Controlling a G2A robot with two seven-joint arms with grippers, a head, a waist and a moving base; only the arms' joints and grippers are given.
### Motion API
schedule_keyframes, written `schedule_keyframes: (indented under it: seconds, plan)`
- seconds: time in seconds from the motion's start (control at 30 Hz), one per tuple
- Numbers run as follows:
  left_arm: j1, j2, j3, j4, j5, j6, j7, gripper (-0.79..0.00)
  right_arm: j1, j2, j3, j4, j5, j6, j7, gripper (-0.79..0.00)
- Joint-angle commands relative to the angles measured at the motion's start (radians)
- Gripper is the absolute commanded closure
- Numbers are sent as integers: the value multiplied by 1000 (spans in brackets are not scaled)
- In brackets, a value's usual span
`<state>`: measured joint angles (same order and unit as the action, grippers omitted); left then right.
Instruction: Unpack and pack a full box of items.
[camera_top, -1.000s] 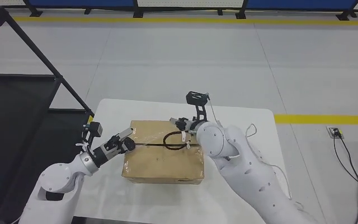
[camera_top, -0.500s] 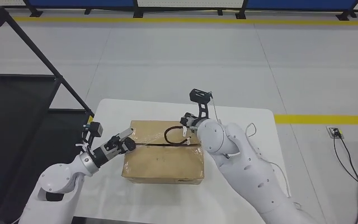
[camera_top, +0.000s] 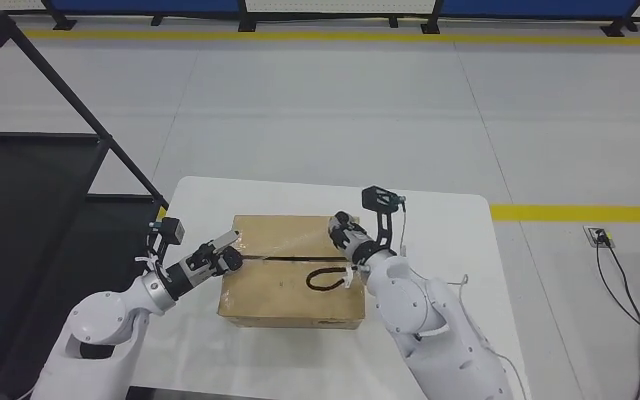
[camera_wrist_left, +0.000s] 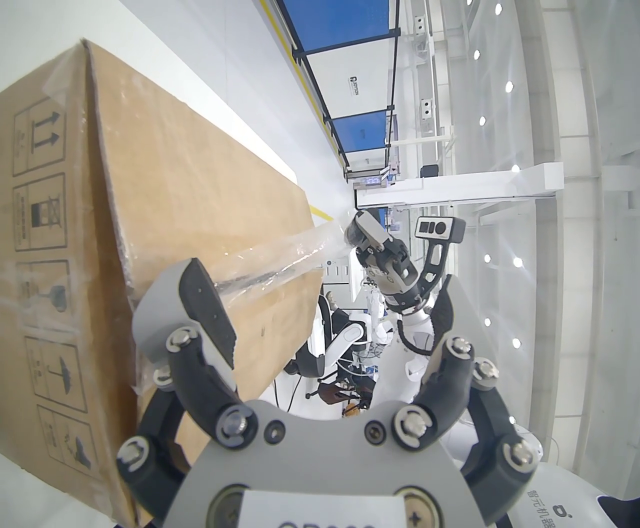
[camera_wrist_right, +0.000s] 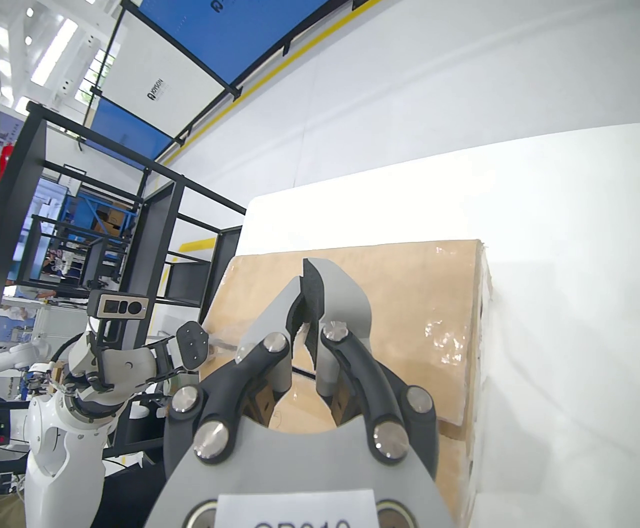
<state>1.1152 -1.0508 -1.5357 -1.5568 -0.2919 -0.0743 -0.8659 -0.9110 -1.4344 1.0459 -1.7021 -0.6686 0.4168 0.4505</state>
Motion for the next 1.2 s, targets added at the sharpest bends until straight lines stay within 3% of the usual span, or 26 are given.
schedule_keyframes:
  seconds: [0.0, 0.23, 0.77, 1.03, 1.17]
  plan:
    - [1, 1, -1, -2, 1, 0, -5, -785, -26, 1, 5, -8, 6, -21, -26, 0]
    - [7, 8, -12, -12, -6, -2, -32, -785, -107, 0, 26, -7, 44, -98, -119, 0]
    - [6, 21, -37, -18, -40, 4, -80, -785, -172, 0, 51, 26, 42, -243, -226, 0]
    - [41, 30, -89, -41, -107, -8, -113, -785, -173, -5, 49, 53, 37, -253, -265, 0]
    - [37, 30, -78, -31, -109, -5, -91, -785, -175, -6, 58, 70, 44, -263, -278, 0]
